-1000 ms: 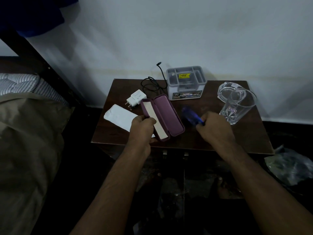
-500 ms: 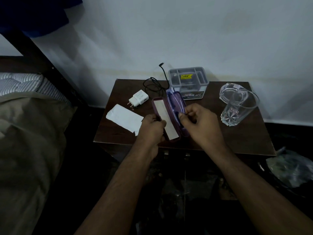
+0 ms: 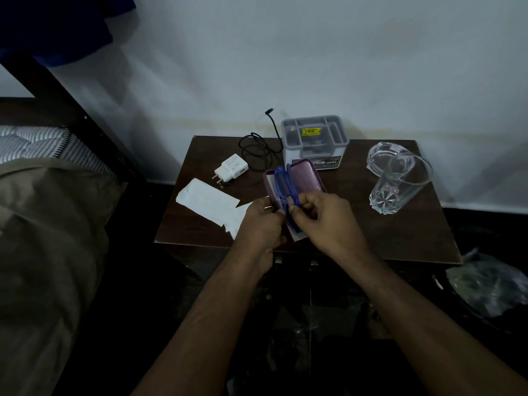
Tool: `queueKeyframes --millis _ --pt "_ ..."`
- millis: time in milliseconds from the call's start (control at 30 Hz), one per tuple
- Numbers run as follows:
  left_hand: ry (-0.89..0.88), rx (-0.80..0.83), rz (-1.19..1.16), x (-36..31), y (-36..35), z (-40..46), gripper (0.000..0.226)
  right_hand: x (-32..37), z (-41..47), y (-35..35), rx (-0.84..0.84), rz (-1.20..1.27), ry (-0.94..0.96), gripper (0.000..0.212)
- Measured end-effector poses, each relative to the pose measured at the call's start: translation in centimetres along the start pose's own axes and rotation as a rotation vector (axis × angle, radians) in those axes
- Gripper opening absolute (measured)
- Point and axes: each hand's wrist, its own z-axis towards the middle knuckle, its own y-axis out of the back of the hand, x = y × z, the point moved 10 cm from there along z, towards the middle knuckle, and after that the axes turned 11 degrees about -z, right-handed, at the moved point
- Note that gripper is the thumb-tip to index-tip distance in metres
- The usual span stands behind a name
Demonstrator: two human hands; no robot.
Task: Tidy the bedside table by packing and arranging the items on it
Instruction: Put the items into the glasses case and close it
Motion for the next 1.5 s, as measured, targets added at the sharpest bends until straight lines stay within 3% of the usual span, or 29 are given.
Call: queueKeyframes --millis 267,433,667,767,900,1133,1500 --pt "0.041 0.023 -0.094 -0.2 -0.3 -0.3 0.022 0.4 -0.2 -1.0 0.094 -0.006 0.021 0.007" --pt "0.053 0.007 -0.111 0.2 -0.3 -0.3 0.032 0.7 -0.4 -1.0 0.09 -0.07 0.069 0.012" --pt "0.051 -0.032 -0.199 0.1 0.2 -0.2 0.03 1.9 -0.6 0.7 -0.008 -0.157 0.14 0.02" --pt "0.073 -0.068 -0.232 0.1 0.6 -0.2 0.029 2.2 -0.5 3.2 -0.156 -0.213 0.154 0.015" --pt "0.077 -0.09 -0.248 0.2 1.1 0.0 0.032 0.9 -0.2 6.1 -0.316 -0.352 0.086 0.028" --pt "0.035 -0.095 -0.244 -0.6 1.2 -0.2 0.029 -1.0 0.1 3.4 -0.103 -0.382 -0.019 0.038" --pt "0.04 -0.064 -0.192 -0.2 0.9 -0.1 0.016 -0.7 0.0 3.3 -0.069 -0.164 -0.033 0.03"
